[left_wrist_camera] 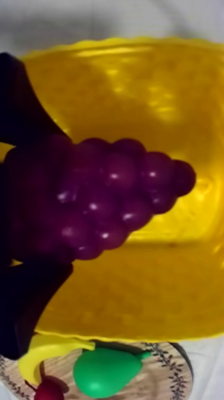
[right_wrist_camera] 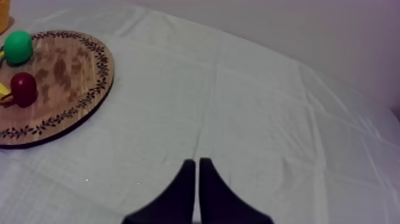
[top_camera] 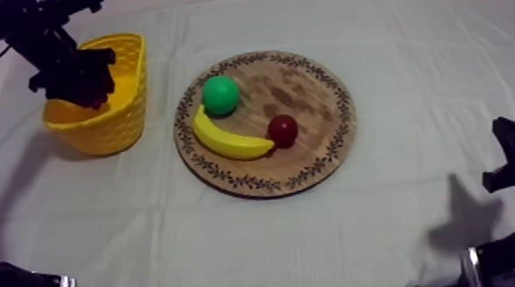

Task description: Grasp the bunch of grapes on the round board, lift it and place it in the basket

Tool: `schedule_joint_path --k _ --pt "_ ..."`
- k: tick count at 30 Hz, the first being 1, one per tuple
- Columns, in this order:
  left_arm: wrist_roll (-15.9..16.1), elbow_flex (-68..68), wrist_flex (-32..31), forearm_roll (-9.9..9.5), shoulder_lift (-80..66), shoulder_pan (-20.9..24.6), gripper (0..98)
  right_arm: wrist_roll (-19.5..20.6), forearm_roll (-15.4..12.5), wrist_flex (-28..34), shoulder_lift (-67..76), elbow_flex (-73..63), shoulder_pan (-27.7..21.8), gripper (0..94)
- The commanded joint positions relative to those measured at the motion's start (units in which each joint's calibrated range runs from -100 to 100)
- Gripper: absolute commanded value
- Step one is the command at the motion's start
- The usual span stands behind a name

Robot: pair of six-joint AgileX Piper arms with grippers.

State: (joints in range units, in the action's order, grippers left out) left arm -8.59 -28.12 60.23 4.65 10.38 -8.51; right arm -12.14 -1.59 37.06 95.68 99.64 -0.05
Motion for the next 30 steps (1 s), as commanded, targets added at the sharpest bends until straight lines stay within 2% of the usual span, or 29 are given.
schedule_joint_path --k 1,6,11,14,20,30 --pt "0.0 -0.1 -0.3 0.08 0.3 -0.2 53.2 0.0 0.0 0.0 0.0 0.0 0.0 0.5" --pt "-0.2 -0.2 -0.9 0.18 0.6 -0.7 57.5 0.0 0.0 0.0 0.0 0.0 0.1 0.5" --pt "-0.8 -0.7 -1.9 0.12 0.2 -1.2 83.1 0.0 0.0 0.0 0.0 0.0 0.1 0.5" --pt "-1.2 -1.4 -3.2 -0.02 -0.3 -1.3 91.8 0.0 0.0 0.0 0.0 0.0 0.1 0.5" --pt "-1.3 -2.4 -5.0 -0.1 -1.4 -1.4 95.9 0.0 0.0 0.0 0.0 0.0 0.1 0.5" --pt "-1.2 -4.3 -5.7 0.13 -4.9 -1.5 95.5 0.0 0.0 0.0 0.0 0.0 0.1 0.5"
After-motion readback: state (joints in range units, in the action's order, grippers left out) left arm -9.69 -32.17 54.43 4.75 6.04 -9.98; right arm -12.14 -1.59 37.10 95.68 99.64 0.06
